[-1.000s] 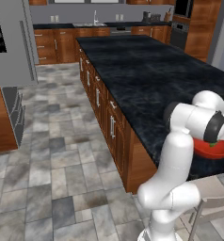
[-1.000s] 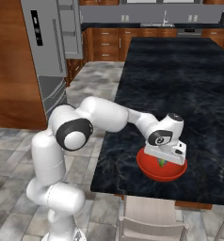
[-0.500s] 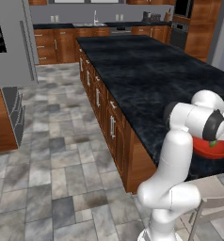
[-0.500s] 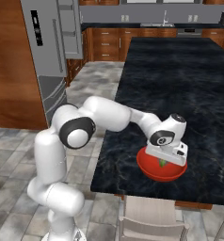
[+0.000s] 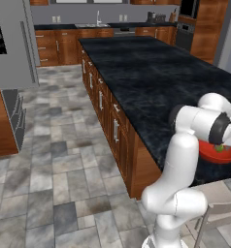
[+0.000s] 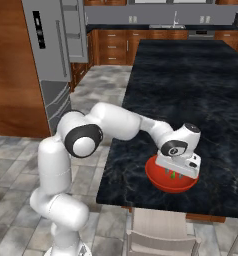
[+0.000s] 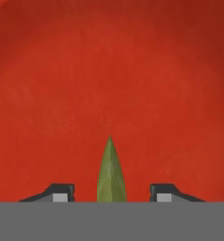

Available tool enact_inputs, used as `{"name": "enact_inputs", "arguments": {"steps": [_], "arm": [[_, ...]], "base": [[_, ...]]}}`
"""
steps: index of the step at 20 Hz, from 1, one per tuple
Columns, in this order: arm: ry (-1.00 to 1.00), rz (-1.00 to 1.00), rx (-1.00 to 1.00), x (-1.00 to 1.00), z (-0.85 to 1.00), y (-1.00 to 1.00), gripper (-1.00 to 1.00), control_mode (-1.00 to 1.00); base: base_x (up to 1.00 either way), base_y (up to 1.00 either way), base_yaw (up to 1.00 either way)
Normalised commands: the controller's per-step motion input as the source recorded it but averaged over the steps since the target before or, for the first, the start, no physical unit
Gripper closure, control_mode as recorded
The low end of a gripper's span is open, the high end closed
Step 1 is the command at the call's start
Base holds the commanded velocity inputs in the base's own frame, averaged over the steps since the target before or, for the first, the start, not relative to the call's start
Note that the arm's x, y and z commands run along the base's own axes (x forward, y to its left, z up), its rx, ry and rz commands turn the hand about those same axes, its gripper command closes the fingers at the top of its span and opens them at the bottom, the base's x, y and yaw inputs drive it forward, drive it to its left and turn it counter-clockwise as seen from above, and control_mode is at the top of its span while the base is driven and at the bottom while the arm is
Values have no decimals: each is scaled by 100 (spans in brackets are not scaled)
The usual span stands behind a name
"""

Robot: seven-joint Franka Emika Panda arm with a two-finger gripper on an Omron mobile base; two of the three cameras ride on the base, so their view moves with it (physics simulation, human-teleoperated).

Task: There is a bowl on the dining counter. Grab a lemon wedge from the fridge and place it in the bowl. Then get the liquor bottle and glass cup from the cabinet and place them next to the bowl.

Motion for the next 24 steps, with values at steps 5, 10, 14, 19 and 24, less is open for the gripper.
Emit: {"name": "enact_inputs", "arguments": {"steps": [5,10,14,19,24], "arm": [[-3,0,8,-42,45,0,-100,-100],[-6,0,2,-37,84,7,-100,-100],[-12,0,1,-54,68,19,-100,-100],[-6,0,-2,-70,22,46,-100,-100],[0,6,-13,-57,0,82,-100,-100]], "base": [[0,0,0],[0,0,0],[0,0,0],[0,0,0],[0,0,0]]}}
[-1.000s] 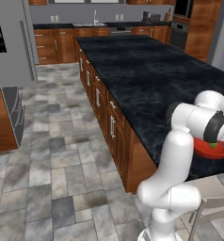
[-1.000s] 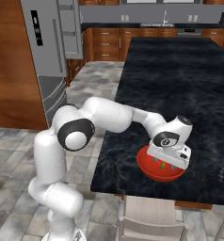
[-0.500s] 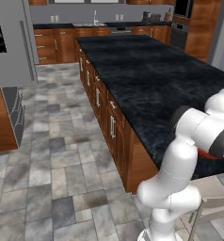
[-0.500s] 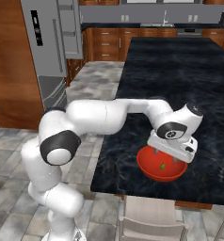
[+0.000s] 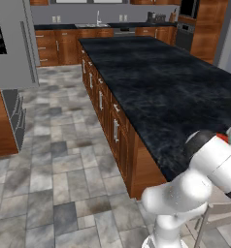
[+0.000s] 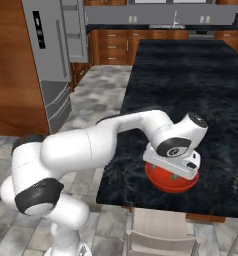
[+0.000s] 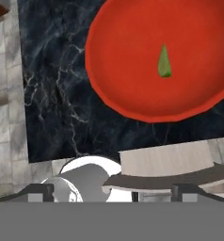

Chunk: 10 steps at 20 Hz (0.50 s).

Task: There is a bowl on the dining counter. Grab a lemon wedge from the fridge and place it in the bowl. Then get the liquor bottle and glass cup from the cabinet and place them next to the bowl.

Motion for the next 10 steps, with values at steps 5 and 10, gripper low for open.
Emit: {"name": "enact_inputs", "arguments": {"steps": [5,10], "arm": [[0,8,-13,-38,0,100,-100,-100],[0,2,-13,-21,6,100,-100,-100]], "base": [[0,0,0],[0,0,0]]}}
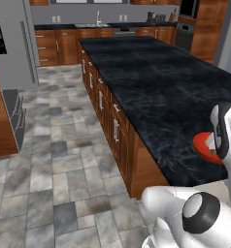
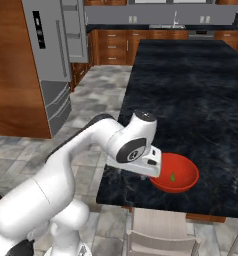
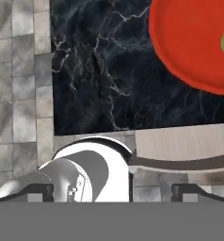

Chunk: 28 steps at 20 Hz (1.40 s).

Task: There is a bowl on the dining counter. Grab a lemon wedge from the fridge and place it in the bowl. Then get the liquor bottle and glass cup from the cabinet and place them next to the bowl.

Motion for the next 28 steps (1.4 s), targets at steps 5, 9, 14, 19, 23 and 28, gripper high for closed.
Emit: {"name": "enact_inputs", "arguments": {"steps": [5,9,14,19,23,28], "arm": [[0,0,-15,-17,8,100,-100,-100],[2,0,-14,-8,12,100,-100,-100],[3,0,-13,-9,0,100,-100,-100],[0,4,-2,-36,-11,56,-100,-100],[0,11,0,-50,-16,17,-100,-100],[1,10,0,-34,-14,27,-100,-100]], "base": [[0,0,0],[0,0,0],[0,0,0],[0,0,0],[0,0,0],[0,0,0]]}}
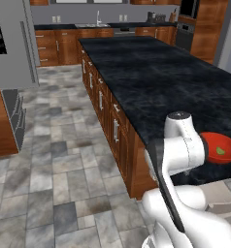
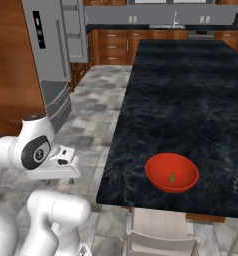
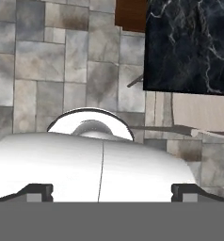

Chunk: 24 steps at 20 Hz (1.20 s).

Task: There is a bowl on the dining counter. Grab a lemon wedge from the fridge and place it in the bowl. Then get the liquor bottle and glass cup from the cabinet and place them next to the bowl.

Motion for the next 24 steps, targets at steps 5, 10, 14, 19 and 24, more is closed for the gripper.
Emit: {"name": "enact_inputs", "arguments": {"steps": [5,10,14,19,24], "arm": [[2,7,-4,-3,-9,11,-100,-100],[0,1,-6,0,-6,5,-100,100],[0,0,0,0,0,0,-100,100],[0,0,0,0,0,0,-100,100],[0,0,0,0,0,0,-100,100]], "base": [[0,0,0],[0,7,0],[0,74,0],[8,86,0],[62,53,-1]]}}
